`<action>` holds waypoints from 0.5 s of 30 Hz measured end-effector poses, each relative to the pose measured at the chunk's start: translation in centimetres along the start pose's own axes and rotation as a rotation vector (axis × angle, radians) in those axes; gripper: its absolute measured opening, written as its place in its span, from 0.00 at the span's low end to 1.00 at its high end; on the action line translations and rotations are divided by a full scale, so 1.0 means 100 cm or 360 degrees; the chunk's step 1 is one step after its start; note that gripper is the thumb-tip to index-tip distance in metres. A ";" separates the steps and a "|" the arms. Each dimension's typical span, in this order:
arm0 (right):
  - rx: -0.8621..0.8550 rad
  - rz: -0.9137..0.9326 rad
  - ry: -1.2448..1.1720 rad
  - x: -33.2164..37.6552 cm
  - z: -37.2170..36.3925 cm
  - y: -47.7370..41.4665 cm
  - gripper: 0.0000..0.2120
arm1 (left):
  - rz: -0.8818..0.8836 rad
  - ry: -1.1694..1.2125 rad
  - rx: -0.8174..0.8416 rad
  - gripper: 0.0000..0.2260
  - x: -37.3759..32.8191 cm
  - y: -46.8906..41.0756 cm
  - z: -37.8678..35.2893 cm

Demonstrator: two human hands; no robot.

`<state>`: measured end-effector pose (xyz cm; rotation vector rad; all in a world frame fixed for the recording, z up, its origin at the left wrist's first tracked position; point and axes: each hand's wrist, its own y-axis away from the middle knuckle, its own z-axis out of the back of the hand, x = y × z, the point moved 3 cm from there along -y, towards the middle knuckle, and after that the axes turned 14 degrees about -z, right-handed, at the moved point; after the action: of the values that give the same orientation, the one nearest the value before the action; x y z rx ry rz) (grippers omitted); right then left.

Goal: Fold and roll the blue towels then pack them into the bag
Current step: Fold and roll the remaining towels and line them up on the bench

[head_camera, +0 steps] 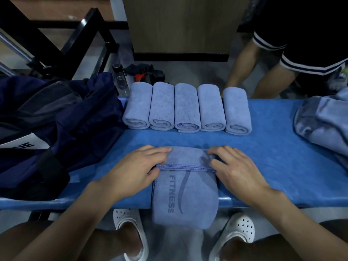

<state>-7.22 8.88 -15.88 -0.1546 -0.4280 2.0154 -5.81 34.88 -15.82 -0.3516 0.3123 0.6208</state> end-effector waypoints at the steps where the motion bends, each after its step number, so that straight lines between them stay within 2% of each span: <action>1: 0.0031 -0.0003 0.0002 0.000 0.002 0.001 0.08 | 0.0006 0.0003 0.0017 0.09 0.000 0.000 0.000; 8: 0.0222 -0.0116 -0.0046 0.000 0.009 0.002 0.07 | 0.0064 0.0057 0.0115 0.09 0.000 -0.001 0.002; 11: 0.0334 -0.0328 -0.0291 -0.001 0.012 0.004 0.13 | 0.0091 0.0033 0.0125 0.04 -0.003 0.002 0.003; 15: 0.0427 -0.0613 -0.0454 -0.001 0.004 0.003 0.18 | 0.0223 0.0092 -0.0091 0.14 -0.004 -0.004 0.001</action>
<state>-7.50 8.57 -15.59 0.3608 -0.3303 1.6944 -5.87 34.44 -15.49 -0.4052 0.3771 0.7594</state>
